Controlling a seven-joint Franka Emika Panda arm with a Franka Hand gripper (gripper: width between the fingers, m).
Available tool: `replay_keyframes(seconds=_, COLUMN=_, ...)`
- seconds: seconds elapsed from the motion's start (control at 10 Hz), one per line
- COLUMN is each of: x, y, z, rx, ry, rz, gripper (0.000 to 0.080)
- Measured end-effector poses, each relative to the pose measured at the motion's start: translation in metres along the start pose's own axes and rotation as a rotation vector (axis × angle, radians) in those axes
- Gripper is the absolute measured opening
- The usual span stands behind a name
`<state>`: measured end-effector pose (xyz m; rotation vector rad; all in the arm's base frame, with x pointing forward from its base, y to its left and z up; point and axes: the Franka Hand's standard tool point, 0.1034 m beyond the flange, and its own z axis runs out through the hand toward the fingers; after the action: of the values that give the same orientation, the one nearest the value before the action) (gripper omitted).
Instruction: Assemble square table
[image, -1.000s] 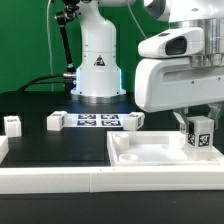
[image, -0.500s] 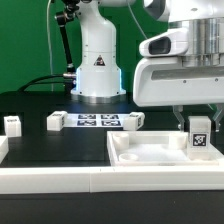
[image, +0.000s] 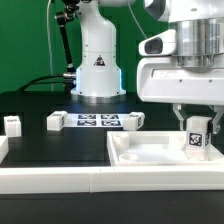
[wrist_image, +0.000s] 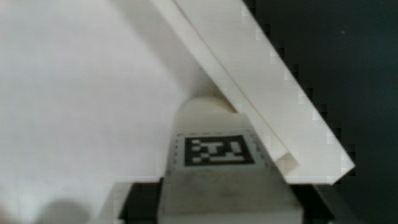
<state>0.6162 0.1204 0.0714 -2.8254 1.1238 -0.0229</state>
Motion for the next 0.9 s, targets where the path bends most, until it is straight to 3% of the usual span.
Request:
replay_keyframes(seconds=0.3, x=-0.0018, y=-0.0013, z=0.0002, rx=0.004, ry=-0.006, rz=0.227, gripper=0.029)
replay_keyframes(seconds=0.6, x=-0.0021, y=-0.0016, z=0.0007, rx=0.007, ry=-0.01, rz=0.272, gripper=0.0291)
replay_keyframes(seconds=0.7, x=-0.0022, y=-0.0015, z=0.001, rx=0.007, ry=-0.011, rz=0.235, gripper=0.0488)
replay_keyframes(seconds=0.8, x=-0.0021, y=-0.0012, z=0.0013, rx=0.007, ry=-0.011, rz=0.211, gripper=0.0596)
replay_keyframes(seconds=0.9, x=-0.0018, y=-0.0008, z=0.0017, rx=0.006, ry=-0.01, rz=0.167, gripper=0.0596)
